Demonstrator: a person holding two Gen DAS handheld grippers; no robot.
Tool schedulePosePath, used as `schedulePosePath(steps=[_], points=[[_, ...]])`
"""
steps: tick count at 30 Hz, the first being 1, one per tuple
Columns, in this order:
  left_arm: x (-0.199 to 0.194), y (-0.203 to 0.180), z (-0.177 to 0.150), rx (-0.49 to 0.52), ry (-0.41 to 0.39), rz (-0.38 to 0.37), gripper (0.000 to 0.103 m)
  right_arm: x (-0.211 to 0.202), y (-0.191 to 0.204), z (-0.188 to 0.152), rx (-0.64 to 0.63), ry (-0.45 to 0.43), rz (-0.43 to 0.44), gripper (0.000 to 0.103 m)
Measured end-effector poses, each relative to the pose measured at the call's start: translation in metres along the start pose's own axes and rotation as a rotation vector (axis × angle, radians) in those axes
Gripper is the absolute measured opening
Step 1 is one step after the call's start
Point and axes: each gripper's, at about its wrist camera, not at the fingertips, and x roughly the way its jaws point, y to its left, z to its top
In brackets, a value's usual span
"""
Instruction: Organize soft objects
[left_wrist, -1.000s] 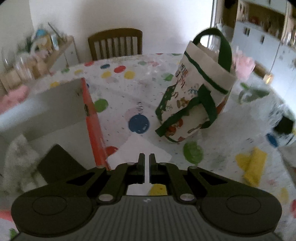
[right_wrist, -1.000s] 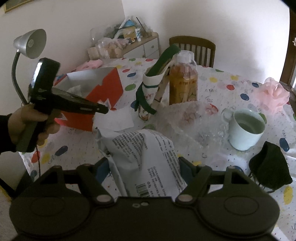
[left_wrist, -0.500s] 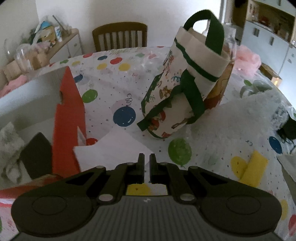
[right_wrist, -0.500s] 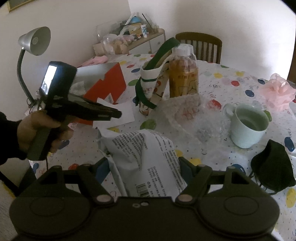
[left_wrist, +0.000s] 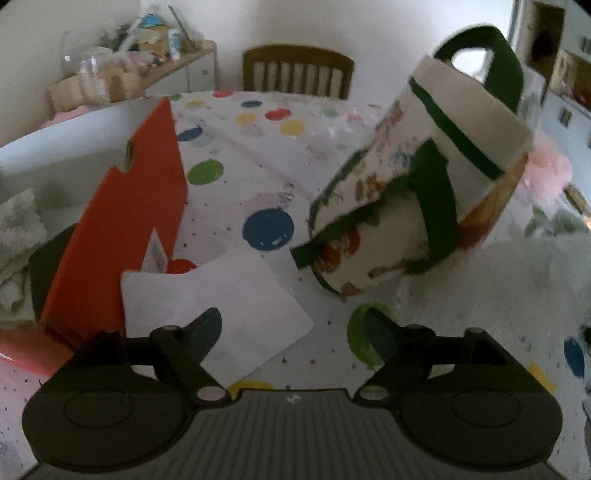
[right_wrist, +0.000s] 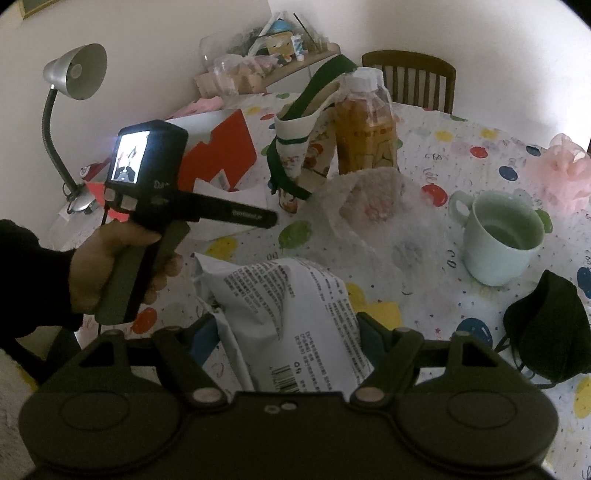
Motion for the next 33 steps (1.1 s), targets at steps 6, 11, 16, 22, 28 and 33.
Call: schedulePosePath(steps=[6,11,16,22,28,33], points=[[0.013,0.001,0.005,-0.108,0.028,0.089,0.085,0.0,-0.007,0.0,0.003,0.01,0.006,0.077],[0.027,-0.004,0.002,-0.113,0.077,0.163,0.085,0.0,-0.011,0.001,-0.005,0.018,0.007,0.077],[0.028,-0.003,0.005,-0.128,0.09,0.168,0.085,0.0,-0.015,0.0,-0.005,0.019,0.013,0.077],[0.023,0.007,0.003,-0.127,0.063,0.184,0.035,0.001,-0.016,0.0,-0.005,0.017,0.013,0.077],[0.018,0.028,0.002,-0.14,0.063,0.159,0.008,0.002,-0.015,0.001,-0.007,0.01,0.014,0.077],[0.005,0.03,-0.002,-0.104,0.056,0.105,0.007,0.004,-0.012,0.004,-0.007,0.004,-0.004,0.077]])
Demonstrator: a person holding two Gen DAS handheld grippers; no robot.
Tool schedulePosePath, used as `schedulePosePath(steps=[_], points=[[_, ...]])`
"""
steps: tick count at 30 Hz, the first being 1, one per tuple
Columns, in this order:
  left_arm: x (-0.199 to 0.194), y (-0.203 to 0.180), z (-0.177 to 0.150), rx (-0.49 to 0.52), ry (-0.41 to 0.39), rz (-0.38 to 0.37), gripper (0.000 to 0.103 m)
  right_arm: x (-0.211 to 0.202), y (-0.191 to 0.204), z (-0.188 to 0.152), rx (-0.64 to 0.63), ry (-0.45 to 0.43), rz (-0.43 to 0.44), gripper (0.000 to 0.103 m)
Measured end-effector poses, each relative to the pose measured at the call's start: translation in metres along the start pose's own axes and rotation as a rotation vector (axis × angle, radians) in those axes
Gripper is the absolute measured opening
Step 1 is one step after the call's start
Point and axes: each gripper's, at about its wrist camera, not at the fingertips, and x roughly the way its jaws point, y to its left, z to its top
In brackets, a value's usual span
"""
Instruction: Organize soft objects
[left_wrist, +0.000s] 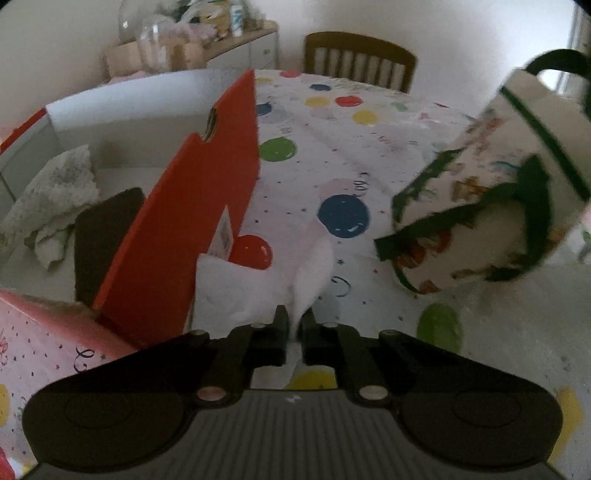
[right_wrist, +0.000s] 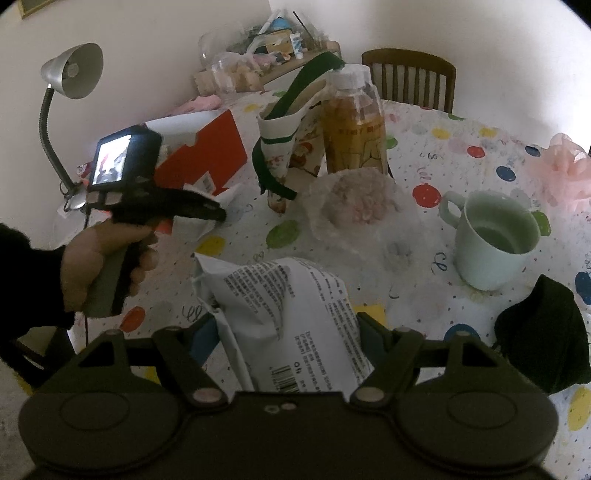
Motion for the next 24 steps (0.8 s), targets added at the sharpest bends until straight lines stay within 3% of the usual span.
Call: schedulePosePath(steps=[12,24], points=[[-0.051,0.016,0.004,0.057,-0.037,-0.158,0.007,0.003,0.029,0.021,-0.017,-0.042,-0.053,0.077],[-0.114,0.074,0.04,0.049,-0.139,-0.285,0.007,0.004,0.078,0.058,-0.051,-0.087,-0.101,0.077]])
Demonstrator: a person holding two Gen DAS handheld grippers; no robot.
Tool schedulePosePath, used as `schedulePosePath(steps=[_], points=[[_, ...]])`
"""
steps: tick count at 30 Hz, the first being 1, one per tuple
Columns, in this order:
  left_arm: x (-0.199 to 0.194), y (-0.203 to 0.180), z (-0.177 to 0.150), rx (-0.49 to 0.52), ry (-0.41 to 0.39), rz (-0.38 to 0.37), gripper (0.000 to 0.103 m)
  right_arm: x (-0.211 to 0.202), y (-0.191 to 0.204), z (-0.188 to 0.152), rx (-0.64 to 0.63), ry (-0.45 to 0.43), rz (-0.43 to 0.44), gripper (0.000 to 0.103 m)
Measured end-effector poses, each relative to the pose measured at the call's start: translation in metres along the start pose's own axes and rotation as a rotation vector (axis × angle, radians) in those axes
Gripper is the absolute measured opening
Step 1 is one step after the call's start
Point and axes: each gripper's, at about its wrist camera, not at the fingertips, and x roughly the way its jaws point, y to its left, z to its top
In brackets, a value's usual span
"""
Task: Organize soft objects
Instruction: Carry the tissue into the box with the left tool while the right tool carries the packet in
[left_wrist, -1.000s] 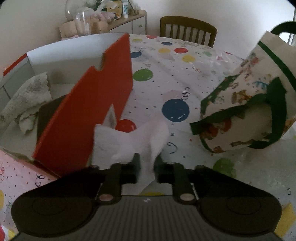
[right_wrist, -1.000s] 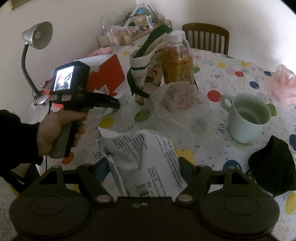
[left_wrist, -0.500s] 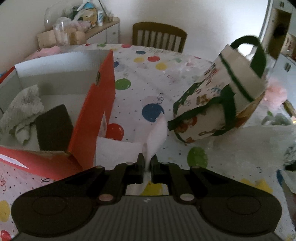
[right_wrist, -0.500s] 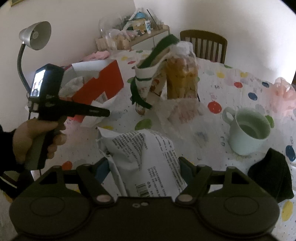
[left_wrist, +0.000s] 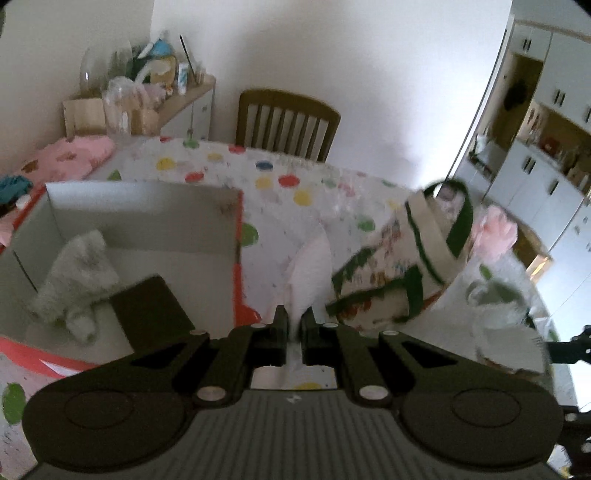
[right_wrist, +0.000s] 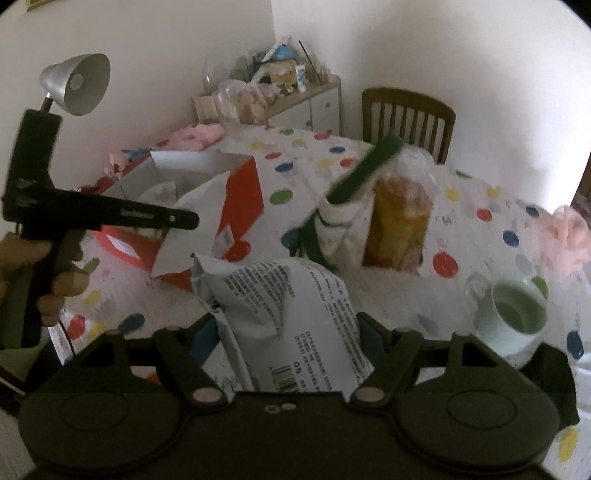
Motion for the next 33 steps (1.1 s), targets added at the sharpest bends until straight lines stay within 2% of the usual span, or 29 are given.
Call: schedulePosePath(steps=[8,17,26,33], points=[[-0.03,0.045,0.027,-0.009,-0.066,-0.016,0.007,0.009,0.046,0.035,-0.05,-0.048,-0.01,0.077],[-0.042,0.101,0.049,0.032,-0.104,0.036,0.007,0.031,0.096,0.074,-0.127,-0.096,-0.012,0.077],[-0.035,0.152,0.053,0.065,-0.071,0.112,0.007,0.068,0.135,0.104,-0.146,-0.089,0.003,0.077],[-0.017,0.183,0.048,0.12,-0.018,0.176,0.007,0.112,0.158,0.123,-0.157,-0.044,-0.004,0.077]])
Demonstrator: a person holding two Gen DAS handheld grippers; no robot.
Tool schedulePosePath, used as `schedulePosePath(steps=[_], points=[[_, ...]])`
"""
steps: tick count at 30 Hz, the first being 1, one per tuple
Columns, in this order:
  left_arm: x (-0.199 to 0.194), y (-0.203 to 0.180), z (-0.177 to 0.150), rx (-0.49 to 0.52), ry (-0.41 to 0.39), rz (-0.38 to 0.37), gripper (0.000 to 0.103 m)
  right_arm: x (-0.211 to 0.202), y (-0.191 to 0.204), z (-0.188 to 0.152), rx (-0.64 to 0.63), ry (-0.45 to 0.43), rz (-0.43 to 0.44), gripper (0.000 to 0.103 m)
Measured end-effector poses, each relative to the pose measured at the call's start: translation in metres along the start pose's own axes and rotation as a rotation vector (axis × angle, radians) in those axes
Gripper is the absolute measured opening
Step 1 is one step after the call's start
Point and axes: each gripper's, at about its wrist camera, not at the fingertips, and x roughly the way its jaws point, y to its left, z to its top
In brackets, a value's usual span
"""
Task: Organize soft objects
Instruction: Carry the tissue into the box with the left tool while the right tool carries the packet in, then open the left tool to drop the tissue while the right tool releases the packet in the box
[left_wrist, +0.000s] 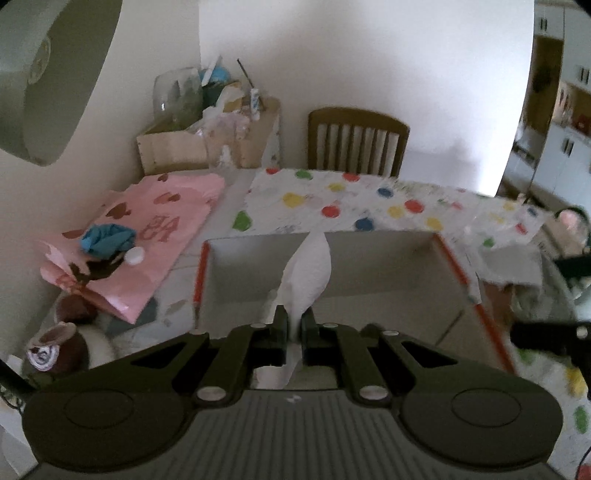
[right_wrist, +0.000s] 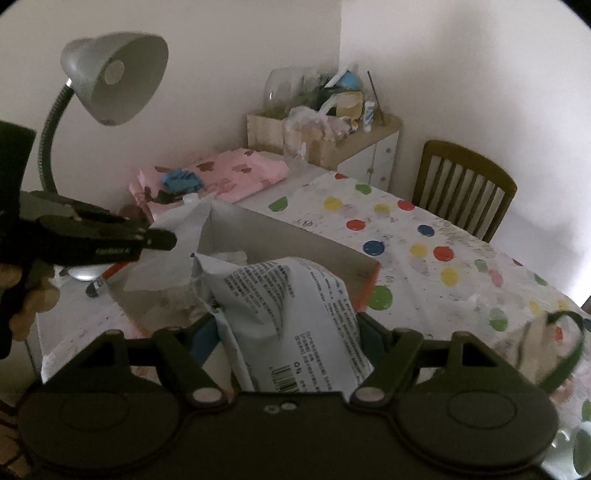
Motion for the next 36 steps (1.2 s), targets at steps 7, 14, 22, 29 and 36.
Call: schedulePosePath(steps=[7,14,22,29,36], points=[[0.03,0.01,-0.007,0.054,0.064,0.012,0.007,0.049,0.015,0.016,-0.048,0.046,-0.043,0.077],[0.05,0.011,-0.021,0.064,0.141,-0.042,0.007,0.091,0.022,0.018,-0.106,0.096,-0.075,0.077],[0.068,0.01,-0.034,0.06,0.22,-0.097,0.007,0.113,0.038,0.018,-0.211,0.115,-0.099,0.077],[0.076,0.008,-0.039,0.07,0.26,-0.124,0.007,0.127,0.054,0.009,-0.325,0.154,-0.11,0.079],[0.079,0.006,-0.043,0.087,0.284,-0.128,0.007,0.13,0.064,-0.001,-0.407,0.176,-0.11,0.08]])
